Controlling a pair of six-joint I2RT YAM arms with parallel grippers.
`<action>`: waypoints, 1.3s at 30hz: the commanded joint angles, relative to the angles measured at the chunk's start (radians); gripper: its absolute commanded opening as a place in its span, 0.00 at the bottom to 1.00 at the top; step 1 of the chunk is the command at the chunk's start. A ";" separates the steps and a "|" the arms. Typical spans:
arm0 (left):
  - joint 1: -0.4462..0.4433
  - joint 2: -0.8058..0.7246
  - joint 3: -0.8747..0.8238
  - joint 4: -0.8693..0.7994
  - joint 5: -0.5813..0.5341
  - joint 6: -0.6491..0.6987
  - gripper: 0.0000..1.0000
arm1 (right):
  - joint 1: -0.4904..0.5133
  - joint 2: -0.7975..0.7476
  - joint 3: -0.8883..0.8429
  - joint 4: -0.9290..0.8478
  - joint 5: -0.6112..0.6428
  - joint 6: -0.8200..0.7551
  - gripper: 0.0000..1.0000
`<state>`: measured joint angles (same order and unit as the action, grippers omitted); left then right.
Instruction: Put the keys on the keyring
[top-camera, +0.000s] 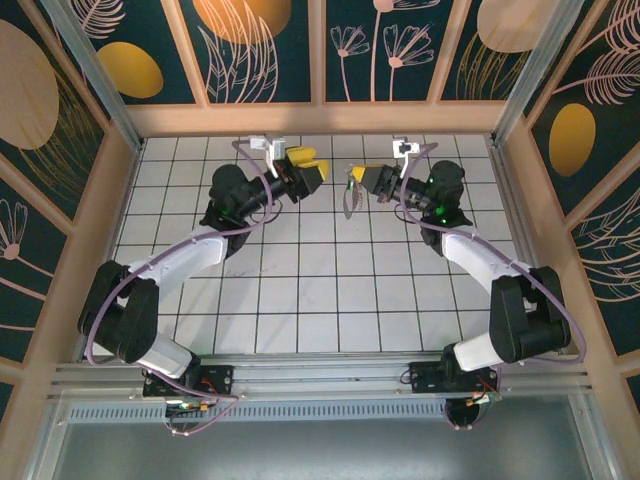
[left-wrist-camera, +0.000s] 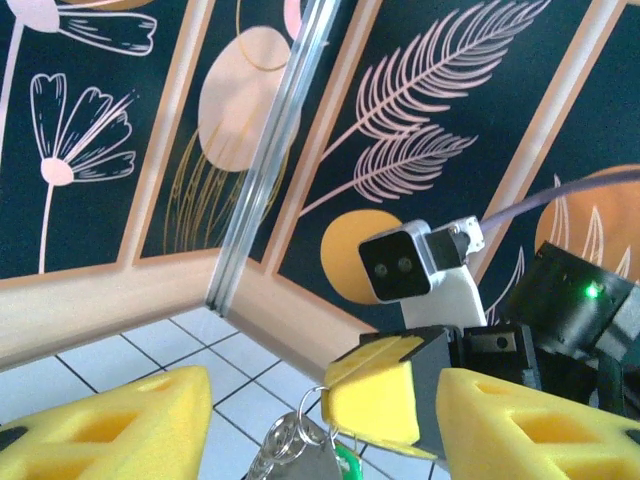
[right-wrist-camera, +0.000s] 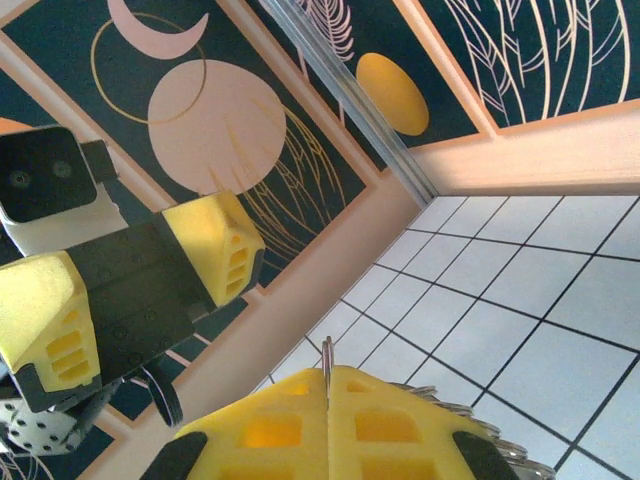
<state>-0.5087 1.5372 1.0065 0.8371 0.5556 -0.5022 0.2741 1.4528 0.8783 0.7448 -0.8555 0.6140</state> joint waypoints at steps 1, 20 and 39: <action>0.016 0.052 0.102 -0.179 0.154 0.089 0.61 | -0.024 0.032 0.066 -0.022 -0.084 -0.043 0.00; 0.071 0.322 0.310 -0.158 0.423 -0.062 0.56 | -0.029 0.129 0.199 -0.158 -0.182 -0.135 0.00; 0.070 0.365 0.298 0.001 0.475 -0.205 0.52 | -0.016 0.151 0.218 -0.142 -0.191 -0.122 0.00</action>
<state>-0.4377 1.8854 1.2888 0.7609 1.0008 -0.6662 0.2504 1.5929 1.0496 0.5678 -1.0218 0.5026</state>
